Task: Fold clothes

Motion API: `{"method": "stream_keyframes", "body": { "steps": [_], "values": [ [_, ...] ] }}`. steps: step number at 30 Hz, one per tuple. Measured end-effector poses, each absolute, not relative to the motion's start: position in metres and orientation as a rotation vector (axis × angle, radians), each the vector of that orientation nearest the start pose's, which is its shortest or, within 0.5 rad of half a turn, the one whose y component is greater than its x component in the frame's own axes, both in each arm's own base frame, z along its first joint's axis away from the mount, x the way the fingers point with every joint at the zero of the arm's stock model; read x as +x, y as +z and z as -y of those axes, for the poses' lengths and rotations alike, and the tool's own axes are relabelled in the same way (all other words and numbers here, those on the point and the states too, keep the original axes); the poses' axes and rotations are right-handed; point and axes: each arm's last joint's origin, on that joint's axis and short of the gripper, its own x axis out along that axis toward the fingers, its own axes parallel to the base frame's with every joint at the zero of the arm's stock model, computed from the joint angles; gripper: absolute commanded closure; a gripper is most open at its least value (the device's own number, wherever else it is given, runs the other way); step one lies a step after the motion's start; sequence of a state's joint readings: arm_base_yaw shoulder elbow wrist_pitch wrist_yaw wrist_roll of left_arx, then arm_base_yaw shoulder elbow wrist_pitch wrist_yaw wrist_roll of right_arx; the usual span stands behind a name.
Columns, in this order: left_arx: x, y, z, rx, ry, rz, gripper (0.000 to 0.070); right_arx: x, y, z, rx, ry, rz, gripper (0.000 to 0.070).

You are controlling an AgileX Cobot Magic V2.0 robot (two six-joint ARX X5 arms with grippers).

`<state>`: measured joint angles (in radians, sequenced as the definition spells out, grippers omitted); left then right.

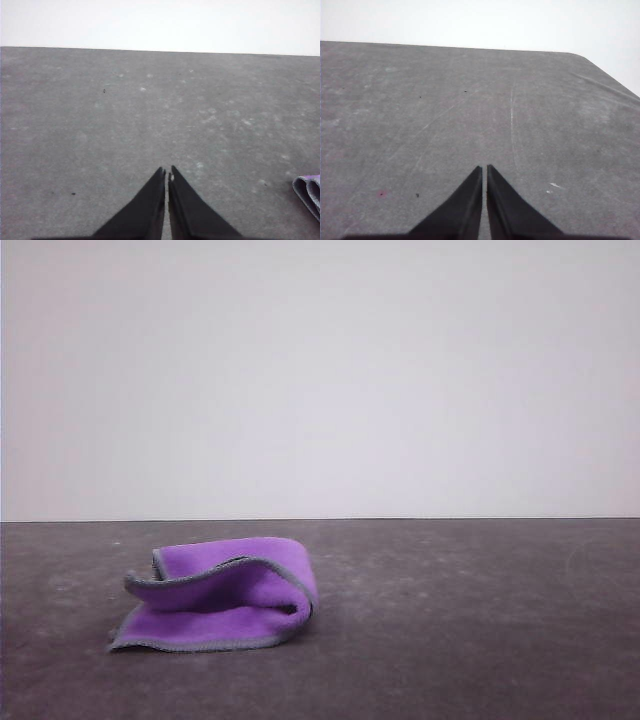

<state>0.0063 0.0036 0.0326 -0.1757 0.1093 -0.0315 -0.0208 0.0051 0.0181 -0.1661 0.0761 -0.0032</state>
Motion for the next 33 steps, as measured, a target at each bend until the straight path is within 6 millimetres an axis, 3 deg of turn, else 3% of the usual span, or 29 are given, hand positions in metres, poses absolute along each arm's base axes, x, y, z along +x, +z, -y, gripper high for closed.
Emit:
{"method": "stream_keyframes", "body": {
  "steps": [33],
  "values": [
    [0.0947,0.1574,0.0026,-0.040,-0.100,-0.148,0.0700,0.0956,0.1533,0.0042,-0.007,-0.096,-0.153,0.0687]
  ]
}}
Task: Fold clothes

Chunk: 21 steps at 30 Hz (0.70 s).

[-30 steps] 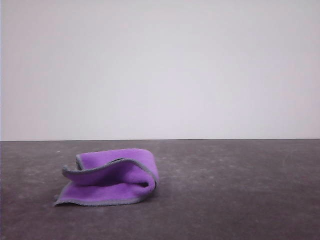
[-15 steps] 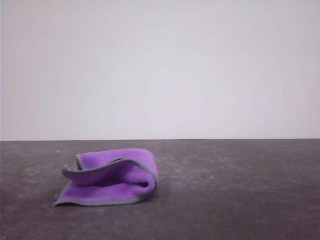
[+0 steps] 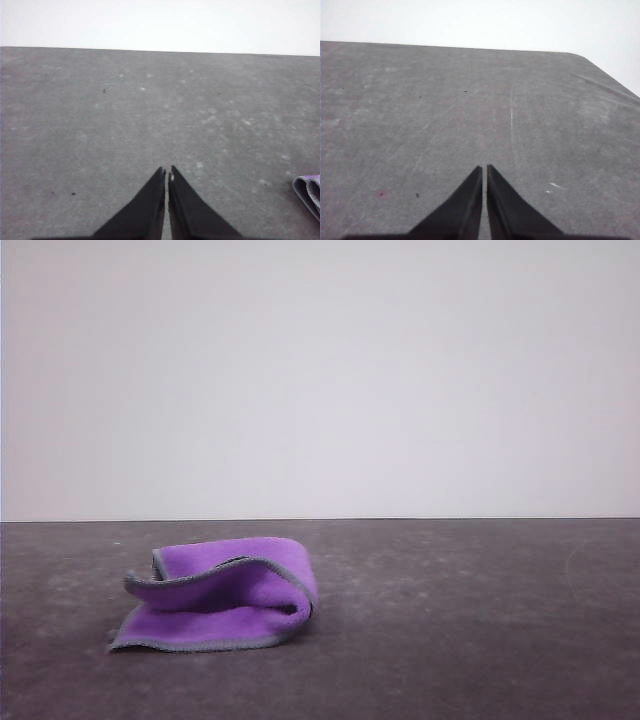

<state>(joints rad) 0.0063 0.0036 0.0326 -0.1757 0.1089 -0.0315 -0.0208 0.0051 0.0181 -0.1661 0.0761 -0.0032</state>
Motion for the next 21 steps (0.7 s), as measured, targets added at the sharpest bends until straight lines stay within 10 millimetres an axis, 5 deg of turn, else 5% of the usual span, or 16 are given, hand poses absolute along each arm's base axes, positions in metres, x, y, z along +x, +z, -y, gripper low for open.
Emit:
{"method": "stream_keyframes", "body": {
  "steps": [21],
  "values": [
    [0.0947,0.1574,0.0026,-0.040,-0.101,-0.148,0.0700,0.0956,0.1533,0.0042,-0.007,-0.096,-0.153,0.0687]
  ]
}}
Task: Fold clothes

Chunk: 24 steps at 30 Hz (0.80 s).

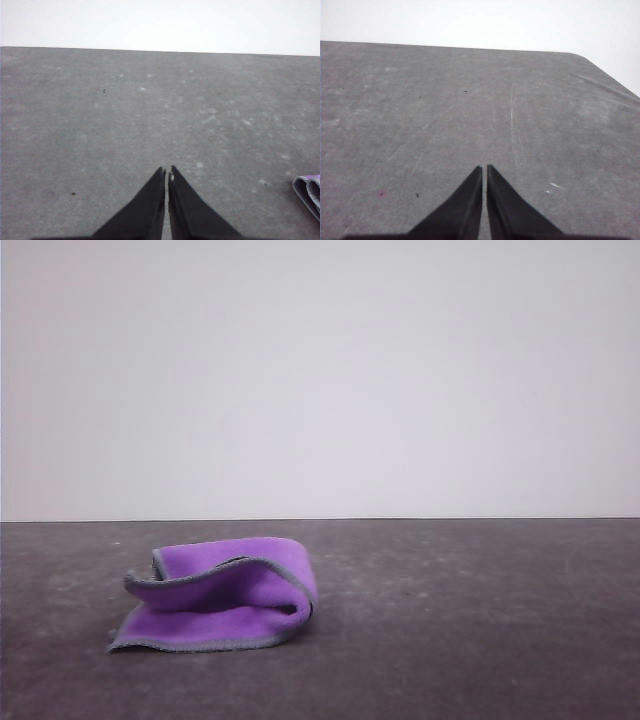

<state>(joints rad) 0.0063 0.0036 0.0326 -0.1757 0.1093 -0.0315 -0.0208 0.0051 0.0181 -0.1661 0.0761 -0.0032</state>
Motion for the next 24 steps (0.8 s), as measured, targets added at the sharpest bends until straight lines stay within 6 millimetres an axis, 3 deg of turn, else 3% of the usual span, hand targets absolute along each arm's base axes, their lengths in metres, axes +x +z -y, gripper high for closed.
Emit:
{"method": "stream_keyframes", "body": {
  "steps": [24],
  "values": [
    [0.0947,0.1574,0.0026,-0.040,-0.100,-0.148,0.0700,0.0956,0.1533,0.0042,-0.007,-0.096,-0.153,0.0687]
  ]
}}
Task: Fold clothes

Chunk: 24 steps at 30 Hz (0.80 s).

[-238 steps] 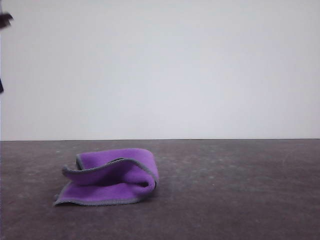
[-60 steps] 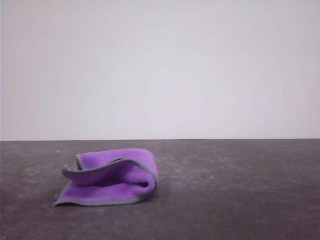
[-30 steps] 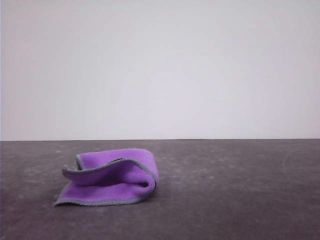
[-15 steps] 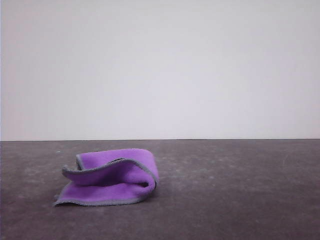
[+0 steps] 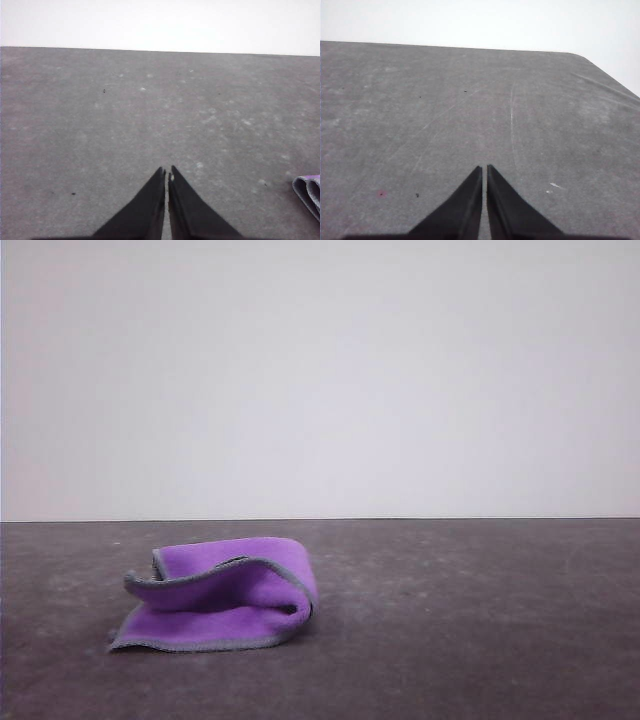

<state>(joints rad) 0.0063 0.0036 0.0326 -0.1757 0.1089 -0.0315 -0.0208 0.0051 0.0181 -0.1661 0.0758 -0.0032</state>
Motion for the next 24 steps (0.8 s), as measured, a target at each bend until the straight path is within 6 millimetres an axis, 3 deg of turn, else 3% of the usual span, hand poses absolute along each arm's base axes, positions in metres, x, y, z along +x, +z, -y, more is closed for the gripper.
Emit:
{"method": "stream_keyframes", "body": {
  "steps": [24],
  "values": [
    [0.0947,0.1574,0.0026,-0.043,-0.100,-0.148,0.0700,0.0956,0.1533,0.0042,-0.007,-0.096,-0.153,0.0687]
  ]
}}
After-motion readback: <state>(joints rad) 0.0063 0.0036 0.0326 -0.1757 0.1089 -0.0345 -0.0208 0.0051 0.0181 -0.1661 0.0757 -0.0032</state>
